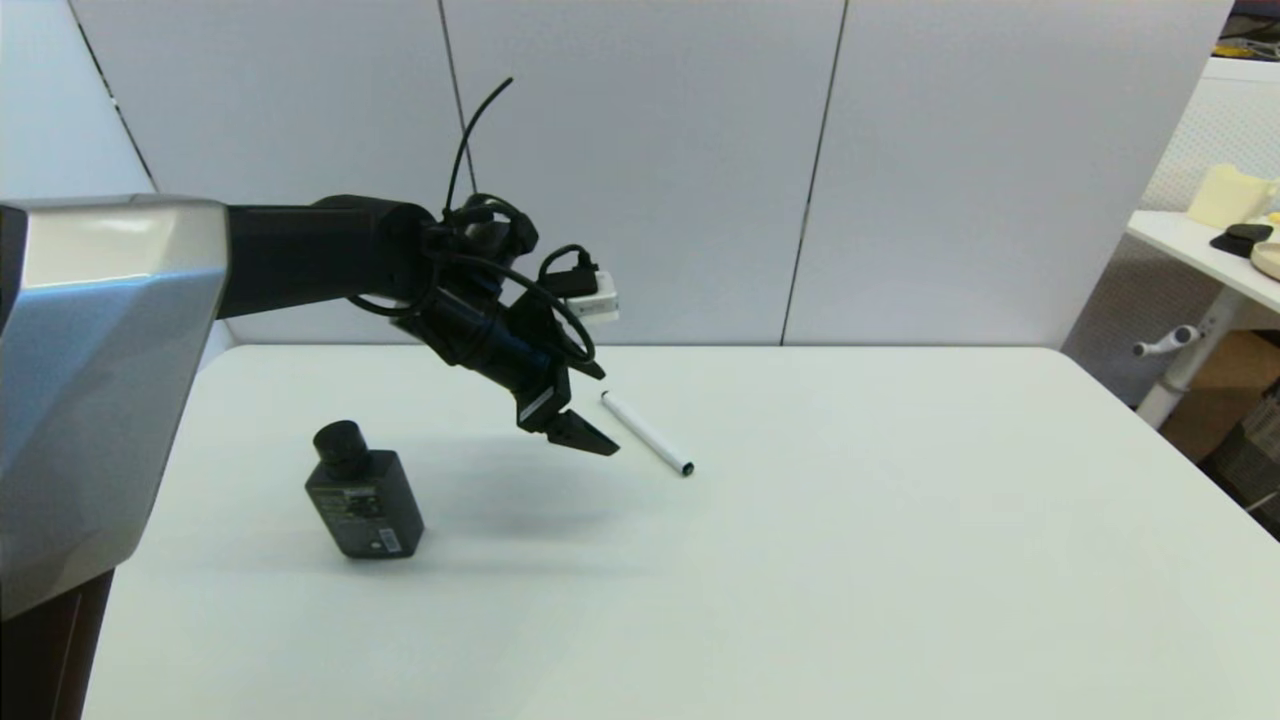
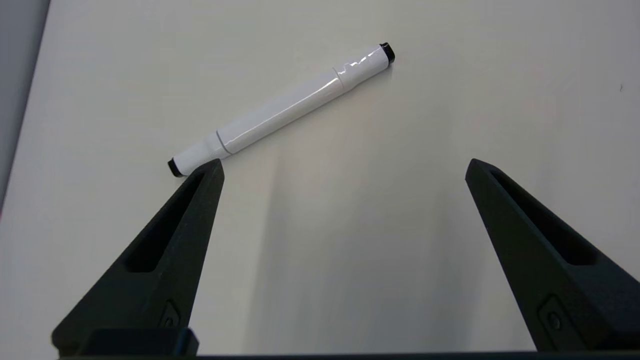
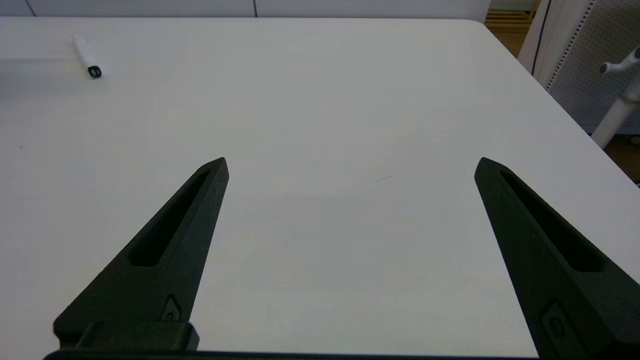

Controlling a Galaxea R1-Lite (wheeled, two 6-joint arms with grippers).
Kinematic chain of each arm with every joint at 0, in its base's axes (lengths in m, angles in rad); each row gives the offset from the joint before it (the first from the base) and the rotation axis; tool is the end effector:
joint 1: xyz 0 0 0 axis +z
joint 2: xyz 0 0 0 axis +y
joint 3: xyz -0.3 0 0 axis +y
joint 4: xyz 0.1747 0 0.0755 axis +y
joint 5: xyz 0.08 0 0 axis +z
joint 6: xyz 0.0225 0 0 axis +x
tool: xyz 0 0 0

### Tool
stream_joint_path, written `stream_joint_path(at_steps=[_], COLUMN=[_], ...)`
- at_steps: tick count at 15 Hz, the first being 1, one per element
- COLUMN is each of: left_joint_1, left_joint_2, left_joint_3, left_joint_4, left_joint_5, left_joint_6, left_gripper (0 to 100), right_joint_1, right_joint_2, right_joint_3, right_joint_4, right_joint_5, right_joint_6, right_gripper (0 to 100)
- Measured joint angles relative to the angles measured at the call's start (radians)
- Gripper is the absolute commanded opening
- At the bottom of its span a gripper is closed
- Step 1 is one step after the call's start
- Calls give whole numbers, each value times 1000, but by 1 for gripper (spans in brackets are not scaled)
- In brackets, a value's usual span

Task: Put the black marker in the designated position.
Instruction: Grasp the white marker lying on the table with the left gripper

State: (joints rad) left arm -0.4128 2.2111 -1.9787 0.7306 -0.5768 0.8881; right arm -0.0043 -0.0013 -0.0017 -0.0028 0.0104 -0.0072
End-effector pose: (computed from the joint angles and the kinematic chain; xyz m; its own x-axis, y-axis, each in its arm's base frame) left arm 0.3826 -0.1810 0.1927 0.2197 -0.6916 -0.6881 0.9755 0.1501 0.1606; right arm -0.0230 0.0003 0.0762 1.0000 0.0061 0.0058 -0.0061 1.0000 -0.0073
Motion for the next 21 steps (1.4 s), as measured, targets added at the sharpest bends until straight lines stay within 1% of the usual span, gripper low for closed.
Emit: stream_joint_path(at_steps=[3,4,6,10,13,15,17,21], left_joint_1=[-11,-23,-42,-92,-139,-166,-181,-191], left_joint_2=[2,-2,-10,-19,-15,-5,10,50], left_joint_3=[-5,-6,-7,-7,-5,-5,-5,-5], left_joint_4=[-14,-34,-101,-188,-200,-204,-205,-233], left_joint_5=[10,30,108,320,534,667,734,752], left_joint_6=[-133,-200,-339,-697,-954,-1071,-1141,-1139], left_gripper=[100,100,100,100,100,100,100,100], right_joint_1=[0,0,0,-1,0,0,0,0], right_joint_2=[0,0,0,0,0,0,0,0], right_joint_3=[0,0,0,0,0,0,0,0], right_joint_4=[0,0,0,0,0,0,0,0], right_joint_5=[0,0,0,0,0,0,0,0], right_joint_6=[0,0,0,0,0,0,0,0], right_gripper=[100,100,100,100,100,100,100,100])
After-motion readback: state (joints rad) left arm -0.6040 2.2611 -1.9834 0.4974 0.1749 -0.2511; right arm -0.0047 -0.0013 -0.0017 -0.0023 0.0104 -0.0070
